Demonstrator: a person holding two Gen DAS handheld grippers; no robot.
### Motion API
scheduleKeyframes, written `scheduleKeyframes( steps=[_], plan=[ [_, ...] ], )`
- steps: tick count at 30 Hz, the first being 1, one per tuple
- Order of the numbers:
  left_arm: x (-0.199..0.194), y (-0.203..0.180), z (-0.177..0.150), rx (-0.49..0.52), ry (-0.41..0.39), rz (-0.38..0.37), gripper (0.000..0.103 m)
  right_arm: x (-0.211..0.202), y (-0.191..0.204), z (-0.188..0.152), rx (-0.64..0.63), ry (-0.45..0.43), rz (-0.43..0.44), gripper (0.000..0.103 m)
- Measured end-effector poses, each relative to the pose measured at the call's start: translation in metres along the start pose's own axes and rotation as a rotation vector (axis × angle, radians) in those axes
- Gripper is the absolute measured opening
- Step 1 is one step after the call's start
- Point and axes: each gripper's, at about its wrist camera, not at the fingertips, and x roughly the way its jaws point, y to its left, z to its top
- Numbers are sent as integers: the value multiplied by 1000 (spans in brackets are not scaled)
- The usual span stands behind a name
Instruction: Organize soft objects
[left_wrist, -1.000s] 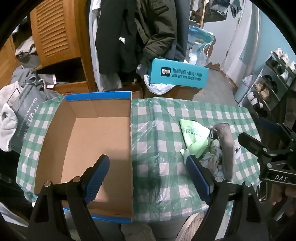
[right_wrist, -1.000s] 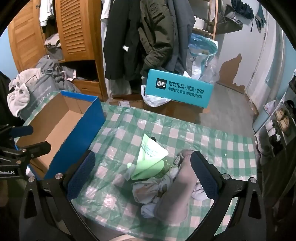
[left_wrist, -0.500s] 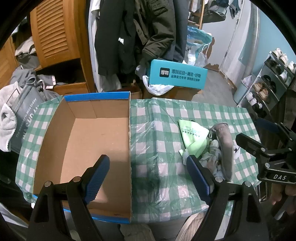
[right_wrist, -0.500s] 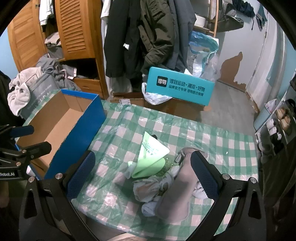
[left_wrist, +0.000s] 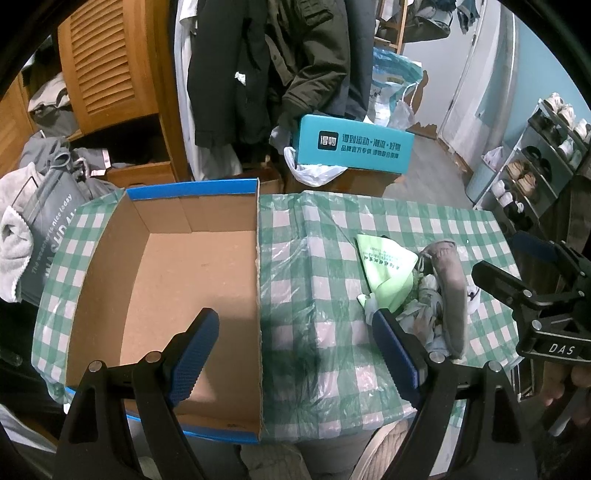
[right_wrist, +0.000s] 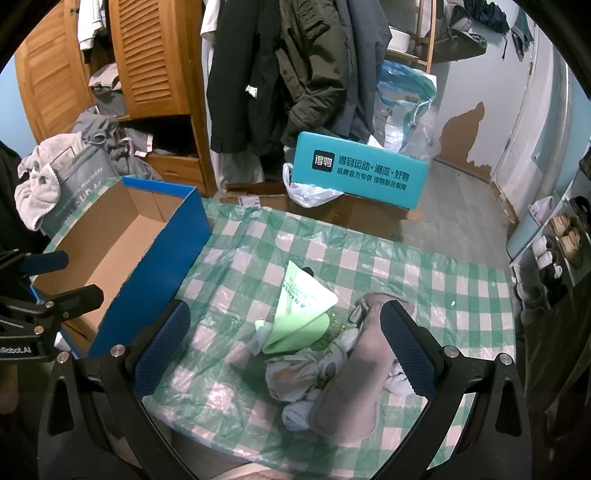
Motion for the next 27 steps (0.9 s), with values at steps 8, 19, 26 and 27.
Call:
scheduleKeyframes(
  steps=[8, 19, 26, 27],
  plan=[
    [1, 0, 1, 3, 7, -1, 86, 0, 0, 0, 1, 2, 1, 101],
    [2, -1, 2, 6, 19, -1, 86, 1, 0, 0, 2, 6, 2, 101],
    [2, -1, 2, 6, 17, -1, 86, 2, 2, -1, 2, 6, 1, 101],
    [2, -2, 1, 5, 18, -1, 86, 2, 1, -1, 2, 7, 2, 101]
  ],
)
